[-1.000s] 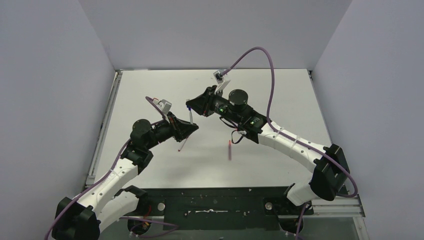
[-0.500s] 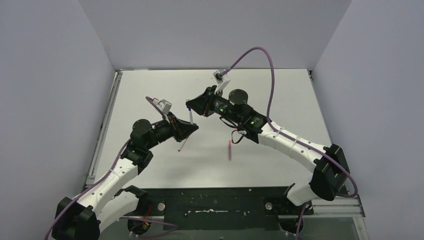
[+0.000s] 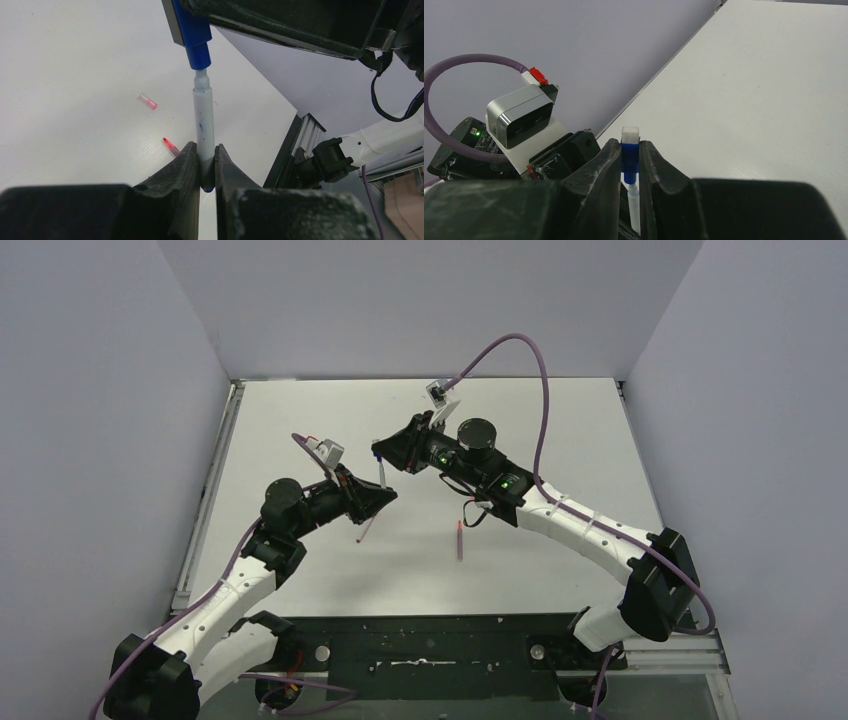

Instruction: Insert the pens into the pen caps

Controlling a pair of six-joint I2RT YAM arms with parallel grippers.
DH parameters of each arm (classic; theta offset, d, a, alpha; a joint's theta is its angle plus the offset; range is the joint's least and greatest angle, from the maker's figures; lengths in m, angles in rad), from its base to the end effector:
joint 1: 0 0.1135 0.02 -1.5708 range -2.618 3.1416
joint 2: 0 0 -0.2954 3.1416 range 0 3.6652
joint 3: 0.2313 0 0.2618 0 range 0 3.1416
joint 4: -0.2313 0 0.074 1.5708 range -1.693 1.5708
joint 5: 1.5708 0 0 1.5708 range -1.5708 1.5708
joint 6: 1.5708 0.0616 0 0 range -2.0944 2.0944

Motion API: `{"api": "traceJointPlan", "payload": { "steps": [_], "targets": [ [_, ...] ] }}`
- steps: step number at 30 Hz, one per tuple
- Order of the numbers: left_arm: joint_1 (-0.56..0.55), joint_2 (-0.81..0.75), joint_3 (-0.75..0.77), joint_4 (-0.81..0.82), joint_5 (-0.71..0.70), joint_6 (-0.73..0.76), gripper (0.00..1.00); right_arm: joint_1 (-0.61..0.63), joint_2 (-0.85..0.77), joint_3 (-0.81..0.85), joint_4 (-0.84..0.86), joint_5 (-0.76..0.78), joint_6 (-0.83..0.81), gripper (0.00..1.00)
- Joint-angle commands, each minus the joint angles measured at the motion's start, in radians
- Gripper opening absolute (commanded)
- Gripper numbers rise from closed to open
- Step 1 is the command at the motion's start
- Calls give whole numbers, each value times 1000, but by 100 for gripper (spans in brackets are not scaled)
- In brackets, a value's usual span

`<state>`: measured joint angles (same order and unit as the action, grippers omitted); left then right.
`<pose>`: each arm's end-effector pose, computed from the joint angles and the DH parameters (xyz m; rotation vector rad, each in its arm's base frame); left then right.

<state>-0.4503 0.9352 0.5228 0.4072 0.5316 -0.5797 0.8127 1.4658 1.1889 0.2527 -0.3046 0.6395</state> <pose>0.1928 -0.1279 0.3034 0.3401 1.6794 -1.2023 0.2501 0.2910 0.3921 -0.4134 1.7242 1.3377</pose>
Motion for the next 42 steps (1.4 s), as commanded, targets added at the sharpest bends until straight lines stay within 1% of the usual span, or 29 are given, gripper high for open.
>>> {"api": "traceJointPlan", "payload": {
  "steps": [1,23,29,42],
  "targets": [
    [-1,-14,43,13,9,17,0,2,-43,37,48,-26,-12,0],
    [-1,-1,36,24,7,15,0,2,-54,39,48,-51,-13,0],
    [-1,-7,54,-1,-1,30,0,2,-53,35,44,-53,-15,0],
    [46,-7,77,-18,28,41,0,1,-95,-21,29,-47,-17,0]
  ]
}}
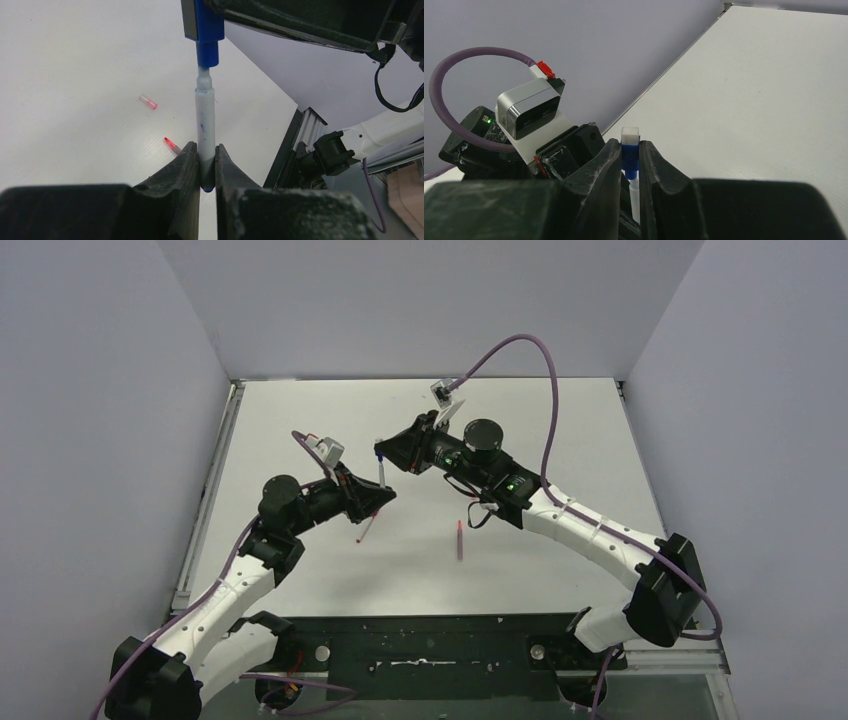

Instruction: Insert the pens into the pen caps

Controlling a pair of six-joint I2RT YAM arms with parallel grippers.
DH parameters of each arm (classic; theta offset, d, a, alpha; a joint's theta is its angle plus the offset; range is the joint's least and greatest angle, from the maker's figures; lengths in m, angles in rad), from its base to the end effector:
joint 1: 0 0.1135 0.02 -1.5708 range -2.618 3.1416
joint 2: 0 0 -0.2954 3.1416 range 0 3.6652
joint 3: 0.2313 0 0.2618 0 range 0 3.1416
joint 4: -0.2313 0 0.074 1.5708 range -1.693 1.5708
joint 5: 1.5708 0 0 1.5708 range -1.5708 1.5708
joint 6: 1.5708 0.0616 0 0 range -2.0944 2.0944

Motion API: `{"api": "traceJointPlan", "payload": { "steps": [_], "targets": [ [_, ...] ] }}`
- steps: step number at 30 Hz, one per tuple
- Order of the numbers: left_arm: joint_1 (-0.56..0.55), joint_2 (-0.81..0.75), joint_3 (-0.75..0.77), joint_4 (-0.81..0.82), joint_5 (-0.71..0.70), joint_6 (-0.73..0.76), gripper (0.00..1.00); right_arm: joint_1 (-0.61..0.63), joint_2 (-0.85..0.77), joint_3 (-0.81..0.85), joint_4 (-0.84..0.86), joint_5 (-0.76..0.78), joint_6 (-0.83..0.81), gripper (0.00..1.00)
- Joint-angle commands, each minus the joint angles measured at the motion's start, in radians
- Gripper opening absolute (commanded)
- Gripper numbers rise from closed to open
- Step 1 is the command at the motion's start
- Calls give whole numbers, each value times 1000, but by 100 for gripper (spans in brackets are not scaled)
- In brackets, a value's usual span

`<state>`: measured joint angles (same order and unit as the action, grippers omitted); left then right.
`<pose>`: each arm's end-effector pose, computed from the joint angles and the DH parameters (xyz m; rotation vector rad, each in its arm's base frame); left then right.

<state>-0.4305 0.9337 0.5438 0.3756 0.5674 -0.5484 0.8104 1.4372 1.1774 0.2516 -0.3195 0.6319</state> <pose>0.1940 -0.1255 0.3078 0.3768 1.6777 -1.1912 0.2443 0.2849 0.3977 -0.4308 1.7034 1.3462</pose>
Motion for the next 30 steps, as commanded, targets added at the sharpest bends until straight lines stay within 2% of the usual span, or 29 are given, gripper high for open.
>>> {"api": "traceJointPlan", "payload": {
  "steps": [1,17,30],
  "targets": [
    [27,-5,54,16,-5,7,0,3,-68,-8,29,-30,-10,0],
    [37,3,68,7,12,13,0,8,-31,18,18,-39,-14,0],
    [36,-1,143,-174,11,158,0,6,1,67,-103,-48,-66,0]
  ]
}}
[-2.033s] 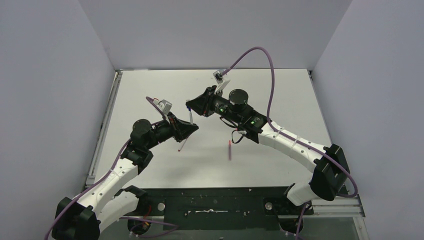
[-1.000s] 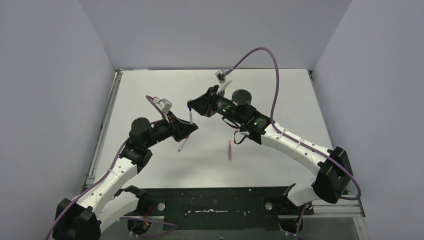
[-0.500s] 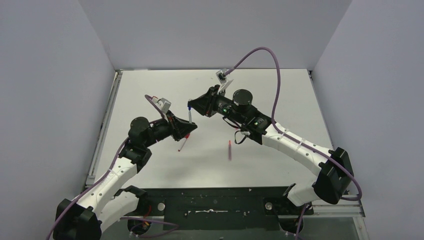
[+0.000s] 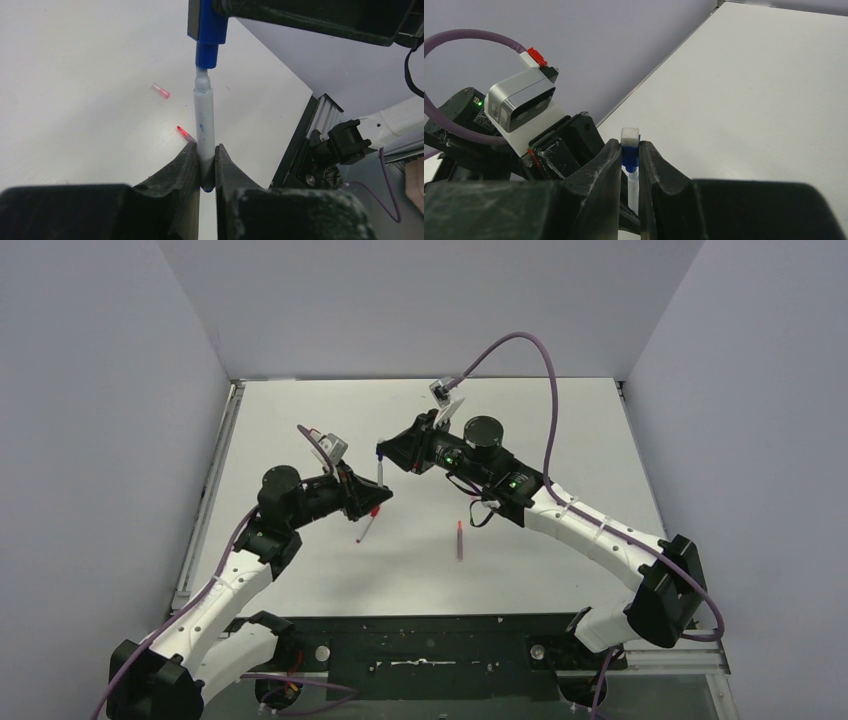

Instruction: Insert the pens into the pen caps

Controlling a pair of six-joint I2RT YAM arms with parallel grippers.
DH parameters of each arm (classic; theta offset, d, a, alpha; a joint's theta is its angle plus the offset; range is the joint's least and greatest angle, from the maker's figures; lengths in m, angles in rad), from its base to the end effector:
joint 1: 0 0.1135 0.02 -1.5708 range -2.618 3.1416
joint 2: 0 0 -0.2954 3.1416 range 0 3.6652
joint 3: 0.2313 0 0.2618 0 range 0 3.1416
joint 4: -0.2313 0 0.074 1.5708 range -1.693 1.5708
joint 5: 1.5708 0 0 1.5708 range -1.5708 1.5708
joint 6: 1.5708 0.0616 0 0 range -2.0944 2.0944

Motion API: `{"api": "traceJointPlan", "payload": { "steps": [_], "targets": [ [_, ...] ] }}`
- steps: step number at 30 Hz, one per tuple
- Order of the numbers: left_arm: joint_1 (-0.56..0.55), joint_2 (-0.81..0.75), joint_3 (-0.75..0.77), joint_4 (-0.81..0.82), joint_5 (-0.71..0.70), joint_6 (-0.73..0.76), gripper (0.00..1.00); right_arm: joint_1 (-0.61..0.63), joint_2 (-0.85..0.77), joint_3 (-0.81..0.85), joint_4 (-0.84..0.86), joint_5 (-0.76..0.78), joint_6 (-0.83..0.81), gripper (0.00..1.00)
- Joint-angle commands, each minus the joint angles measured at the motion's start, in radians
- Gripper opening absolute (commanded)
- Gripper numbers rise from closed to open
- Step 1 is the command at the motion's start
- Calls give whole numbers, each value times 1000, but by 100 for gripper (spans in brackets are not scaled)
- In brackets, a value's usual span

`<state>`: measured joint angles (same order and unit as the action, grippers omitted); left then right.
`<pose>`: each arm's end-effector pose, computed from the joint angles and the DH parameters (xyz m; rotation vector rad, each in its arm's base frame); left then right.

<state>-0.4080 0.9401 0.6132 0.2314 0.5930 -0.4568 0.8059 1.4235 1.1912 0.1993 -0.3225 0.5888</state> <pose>0.1983 -0.1232 0.3152 0.4346 1.7277 -1.1299 0.2427 0.2810 0.4011 -0.4640 1.7121 1.3073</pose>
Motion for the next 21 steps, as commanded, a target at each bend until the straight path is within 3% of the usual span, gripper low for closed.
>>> {"api": "traceJointPlan", "payload": {
  "steps": [1,15,21],
  "targets": [
    [14,-9,80,-43,-15,78,0,10,20,61,-64,-45,-28,0],
    [14,-30,123,-137,-62,165,0,14,38,82,-128,-60,-43,0],
    [15,2,183,-160,-113,185,0,36,11,15,-131,-23,-31,0]
  ]
}}
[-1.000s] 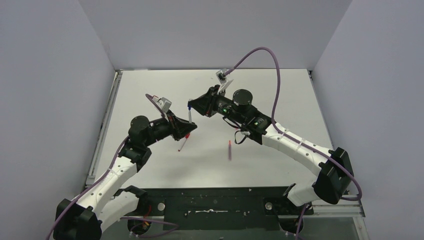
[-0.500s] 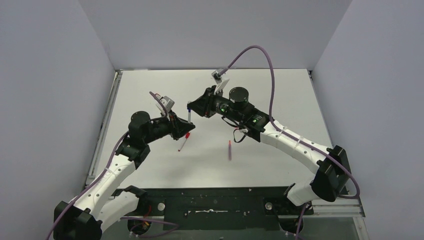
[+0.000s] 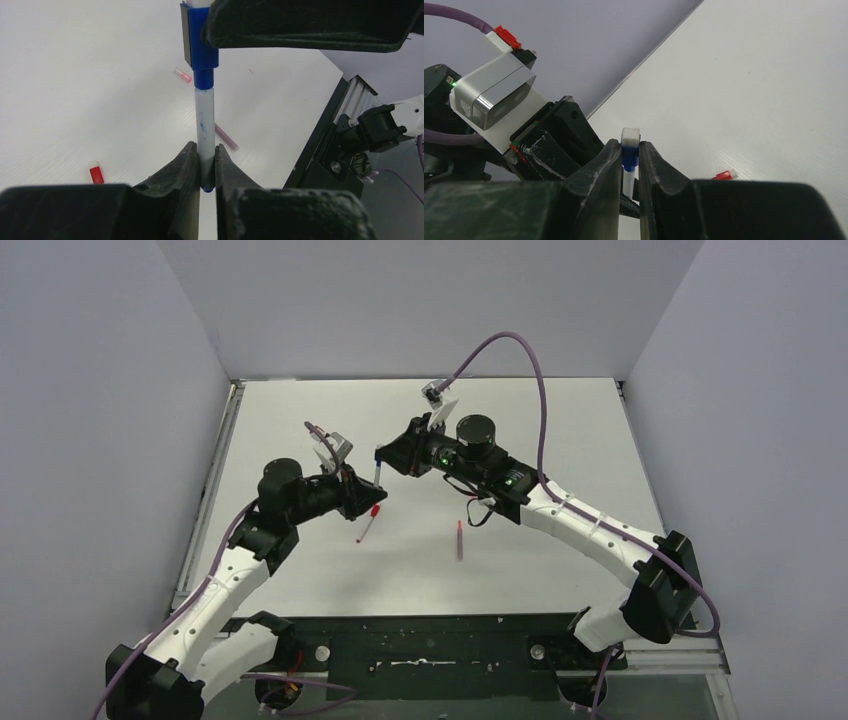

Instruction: Insert the pens into the pen caps

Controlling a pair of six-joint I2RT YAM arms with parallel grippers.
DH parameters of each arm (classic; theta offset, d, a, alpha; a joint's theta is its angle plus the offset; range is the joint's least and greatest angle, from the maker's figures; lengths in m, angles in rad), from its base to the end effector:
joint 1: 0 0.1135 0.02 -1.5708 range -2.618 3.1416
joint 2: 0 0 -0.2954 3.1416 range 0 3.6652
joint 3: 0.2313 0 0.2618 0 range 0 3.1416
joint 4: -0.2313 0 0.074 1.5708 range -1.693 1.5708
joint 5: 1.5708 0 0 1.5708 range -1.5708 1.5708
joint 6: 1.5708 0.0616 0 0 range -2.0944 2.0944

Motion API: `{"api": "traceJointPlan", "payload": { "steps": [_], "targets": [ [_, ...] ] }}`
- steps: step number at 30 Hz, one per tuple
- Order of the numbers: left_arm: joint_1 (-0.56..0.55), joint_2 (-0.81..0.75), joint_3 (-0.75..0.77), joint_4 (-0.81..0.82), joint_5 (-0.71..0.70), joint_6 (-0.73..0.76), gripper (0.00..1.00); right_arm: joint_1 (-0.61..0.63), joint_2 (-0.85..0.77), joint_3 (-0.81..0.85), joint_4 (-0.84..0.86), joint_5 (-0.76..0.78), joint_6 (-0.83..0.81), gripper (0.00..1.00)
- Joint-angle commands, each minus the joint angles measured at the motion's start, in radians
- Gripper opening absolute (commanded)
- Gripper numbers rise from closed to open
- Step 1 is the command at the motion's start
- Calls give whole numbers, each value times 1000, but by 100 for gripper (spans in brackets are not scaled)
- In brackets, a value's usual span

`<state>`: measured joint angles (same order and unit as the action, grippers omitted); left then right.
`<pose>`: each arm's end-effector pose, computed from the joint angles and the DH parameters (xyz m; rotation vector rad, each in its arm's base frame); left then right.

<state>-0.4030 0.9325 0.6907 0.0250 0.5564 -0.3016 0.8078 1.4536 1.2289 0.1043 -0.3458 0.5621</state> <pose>0.1980 -0.1198 0.3208 0.5093 1.7958 -0.9922 0.2463 0.2878 0.3928 -0.5092 1.7951 1.2833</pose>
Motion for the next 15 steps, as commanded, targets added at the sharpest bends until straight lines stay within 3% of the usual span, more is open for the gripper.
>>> {"api": "traceJointPlan", "payload": {
  "steps": [1,8,15],
  "targets": [
    [11,15,116,49,-82,30,0,49,-22,-35,-41,13,-1,0],
    [11,56,173,79,-98,32,0,111,-23,-108,-58,81,21,0],
    [12,49,218,5,-125,101,0,138,-11,-141,-95,121,28,0]
  ]
}}
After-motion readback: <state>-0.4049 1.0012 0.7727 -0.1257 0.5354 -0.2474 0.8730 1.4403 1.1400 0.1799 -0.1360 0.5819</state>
